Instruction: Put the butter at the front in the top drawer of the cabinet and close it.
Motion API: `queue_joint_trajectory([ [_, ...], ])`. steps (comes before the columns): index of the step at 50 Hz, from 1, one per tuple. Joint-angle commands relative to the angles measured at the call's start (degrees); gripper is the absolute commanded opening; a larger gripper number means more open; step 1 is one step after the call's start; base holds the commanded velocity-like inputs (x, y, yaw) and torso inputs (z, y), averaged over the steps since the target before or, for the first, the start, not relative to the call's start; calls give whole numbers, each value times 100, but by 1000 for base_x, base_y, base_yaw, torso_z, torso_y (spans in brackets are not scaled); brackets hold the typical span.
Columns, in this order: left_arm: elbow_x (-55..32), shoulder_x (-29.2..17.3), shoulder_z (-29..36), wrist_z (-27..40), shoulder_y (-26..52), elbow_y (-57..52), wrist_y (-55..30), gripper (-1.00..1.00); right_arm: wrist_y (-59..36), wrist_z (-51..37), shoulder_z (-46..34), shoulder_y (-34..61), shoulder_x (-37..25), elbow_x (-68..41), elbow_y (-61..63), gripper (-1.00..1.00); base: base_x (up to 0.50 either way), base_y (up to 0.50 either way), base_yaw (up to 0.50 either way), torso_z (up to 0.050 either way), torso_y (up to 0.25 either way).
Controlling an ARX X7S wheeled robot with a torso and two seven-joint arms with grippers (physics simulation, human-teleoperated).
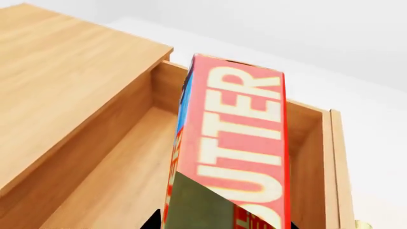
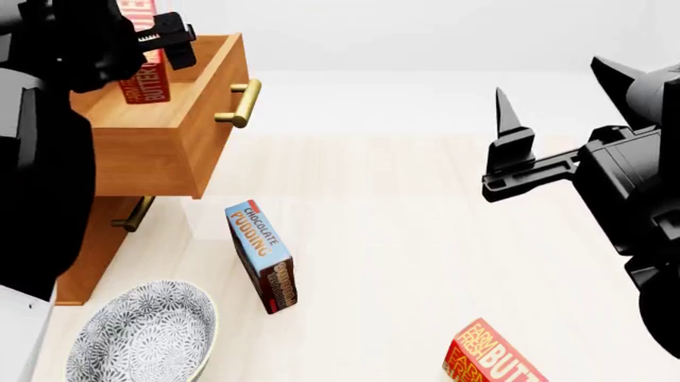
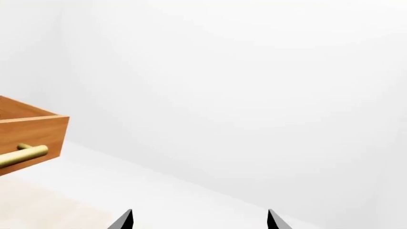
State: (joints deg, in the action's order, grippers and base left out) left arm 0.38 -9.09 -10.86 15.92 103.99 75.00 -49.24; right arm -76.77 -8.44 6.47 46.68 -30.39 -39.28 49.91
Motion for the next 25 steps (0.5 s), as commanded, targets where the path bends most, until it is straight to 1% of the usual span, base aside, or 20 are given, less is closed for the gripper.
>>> queue_joint_trajectory([
  [1,-28,-14,48,123,-14,-2,132,-100,-5,-38,36,-44,-3,-74,28,100,0,0,0,0,0],
  [25,-52,-113,-47,251,-143,-2,186,-100,117,-82,29,-166,-67,-154,23,100,0,0,0,0,1],
])
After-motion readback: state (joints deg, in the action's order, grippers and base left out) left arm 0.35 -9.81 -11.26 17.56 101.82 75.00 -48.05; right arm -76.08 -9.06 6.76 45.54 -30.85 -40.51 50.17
